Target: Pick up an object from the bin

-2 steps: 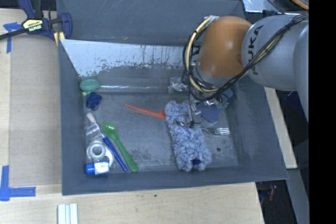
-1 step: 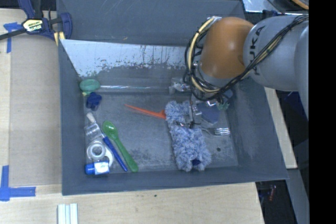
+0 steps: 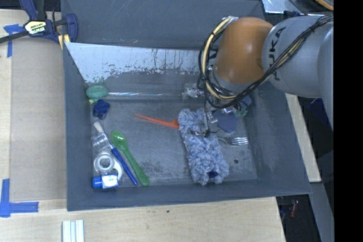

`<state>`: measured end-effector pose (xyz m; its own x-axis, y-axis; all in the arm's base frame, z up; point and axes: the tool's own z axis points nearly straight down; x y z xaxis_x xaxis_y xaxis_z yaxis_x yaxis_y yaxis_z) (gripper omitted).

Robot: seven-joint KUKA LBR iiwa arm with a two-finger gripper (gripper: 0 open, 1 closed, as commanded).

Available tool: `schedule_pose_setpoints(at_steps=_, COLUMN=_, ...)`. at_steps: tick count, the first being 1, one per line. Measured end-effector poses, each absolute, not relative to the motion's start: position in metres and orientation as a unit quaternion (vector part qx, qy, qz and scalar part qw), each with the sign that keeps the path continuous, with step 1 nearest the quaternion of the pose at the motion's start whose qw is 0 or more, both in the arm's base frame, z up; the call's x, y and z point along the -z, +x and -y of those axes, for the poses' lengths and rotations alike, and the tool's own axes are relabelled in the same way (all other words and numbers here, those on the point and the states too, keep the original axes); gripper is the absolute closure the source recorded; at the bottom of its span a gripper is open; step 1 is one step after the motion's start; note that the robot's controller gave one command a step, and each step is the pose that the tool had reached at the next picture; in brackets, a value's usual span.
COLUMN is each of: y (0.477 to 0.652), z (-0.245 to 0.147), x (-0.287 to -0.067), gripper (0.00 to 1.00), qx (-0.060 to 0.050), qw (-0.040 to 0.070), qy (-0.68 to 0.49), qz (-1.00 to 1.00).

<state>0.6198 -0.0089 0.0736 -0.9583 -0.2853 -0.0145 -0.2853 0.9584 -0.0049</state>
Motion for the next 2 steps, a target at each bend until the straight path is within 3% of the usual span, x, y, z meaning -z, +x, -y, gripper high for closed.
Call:
schedule_pose_setpoints(at_steps=1, y=0.6207, z=0.0114, x=-0.0757, gripper=1.00, qx=0.001, qw=0.011, qy=-0.130, qz=-0.991)
schedule_pose_setpoints(at_steps=2, y=0.6207, z=0.0115, x=-0.0758, gripper=1.00, qx=0.000, qw=0.011, qy=-0.130, qz=-0.991)
